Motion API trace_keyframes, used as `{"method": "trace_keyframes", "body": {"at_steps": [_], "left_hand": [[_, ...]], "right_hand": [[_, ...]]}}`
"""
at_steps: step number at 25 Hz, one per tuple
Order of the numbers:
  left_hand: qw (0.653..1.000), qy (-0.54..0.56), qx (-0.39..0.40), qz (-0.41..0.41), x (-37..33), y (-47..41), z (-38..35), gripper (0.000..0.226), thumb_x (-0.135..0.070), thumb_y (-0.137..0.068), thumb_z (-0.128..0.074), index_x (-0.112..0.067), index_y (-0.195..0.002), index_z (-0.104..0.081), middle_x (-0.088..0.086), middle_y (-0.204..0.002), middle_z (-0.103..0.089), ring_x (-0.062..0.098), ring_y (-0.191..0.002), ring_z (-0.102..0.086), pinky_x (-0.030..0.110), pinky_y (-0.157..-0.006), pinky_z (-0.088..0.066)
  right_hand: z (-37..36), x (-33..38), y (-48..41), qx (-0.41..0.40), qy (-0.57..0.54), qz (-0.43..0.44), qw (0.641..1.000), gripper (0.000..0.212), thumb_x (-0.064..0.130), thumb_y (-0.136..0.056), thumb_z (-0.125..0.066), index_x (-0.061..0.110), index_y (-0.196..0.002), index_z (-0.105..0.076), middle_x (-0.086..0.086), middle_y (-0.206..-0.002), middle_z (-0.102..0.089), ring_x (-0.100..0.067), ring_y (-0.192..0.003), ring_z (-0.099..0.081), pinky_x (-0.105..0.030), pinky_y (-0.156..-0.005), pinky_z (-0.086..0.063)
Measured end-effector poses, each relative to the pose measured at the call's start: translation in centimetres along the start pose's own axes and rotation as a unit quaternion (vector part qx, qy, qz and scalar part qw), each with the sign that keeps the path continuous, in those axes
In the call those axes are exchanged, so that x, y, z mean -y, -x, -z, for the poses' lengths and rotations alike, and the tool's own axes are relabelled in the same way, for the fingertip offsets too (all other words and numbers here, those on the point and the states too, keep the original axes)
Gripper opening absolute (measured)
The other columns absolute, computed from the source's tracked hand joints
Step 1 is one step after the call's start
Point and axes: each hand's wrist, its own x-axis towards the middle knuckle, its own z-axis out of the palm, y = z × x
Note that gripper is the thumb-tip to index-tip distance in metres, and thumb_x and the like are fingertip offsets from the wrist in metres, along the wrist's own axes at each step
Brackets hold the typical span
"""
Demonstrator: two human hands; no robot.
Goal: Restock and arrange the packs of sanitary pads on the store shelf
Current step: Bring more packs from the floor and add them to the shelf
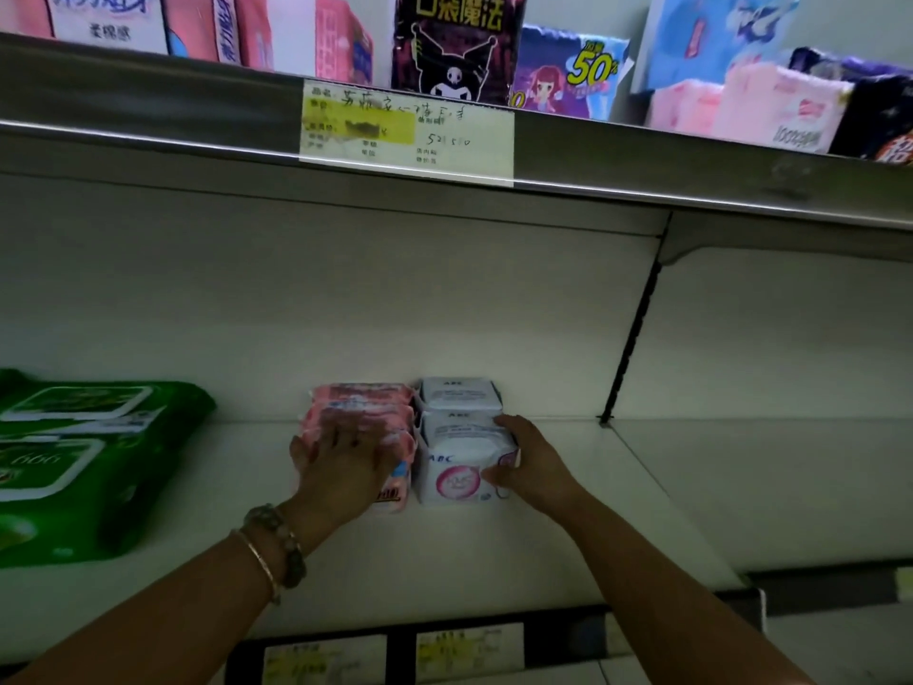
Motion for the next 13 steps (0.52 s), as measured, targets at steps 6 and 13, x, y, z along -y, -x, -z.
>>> {"method": "trace_keyframes", "body": {"at_steps": [6, 13], "left_hand": [[0.993, 0.078, -0.076, -0.038, -4.5, 3.3, 1.1, 0.067, -0.058, -0.09, -0.013, -0.025, -0.148, -0.017, 0.005, -0.157, -0.006, 0.024, -0.145, -0.003, 0.056, -0.111, -0.007], [0.986, 0.115, -0.091, -0.074, -12.3, 11.0, 1.5, 0.065, -0.059, -0.089, -0.021, -0.028, -0.146, -0.02, 0.0, -0.157, -0.003, 0.015, -0.145, -0.001, 0.044, -0.113, 0.0]], "right_hand": [[2.1, 2.3, 2.8, -0.065, 0.004, 0.028, 0.997, 0.052, 0.006, -0.086, -0.064, 0.004, -0.133, -0.044, -0.015, -0.139, -0.039, -0.024, -0.127, -0.039, -0.005, -0.086, -0.024], [7.0, 2.1, 10.8, -0.122, -0.077, 0.055, 0.988, 0.039, 0.01, -0.086, -0.064, 0.011, -0.124, -0.053, -0.005, -0.132, -0.048, -0.016, -0.115, -0.049, -0.017, -0.093, -0.035]]}}
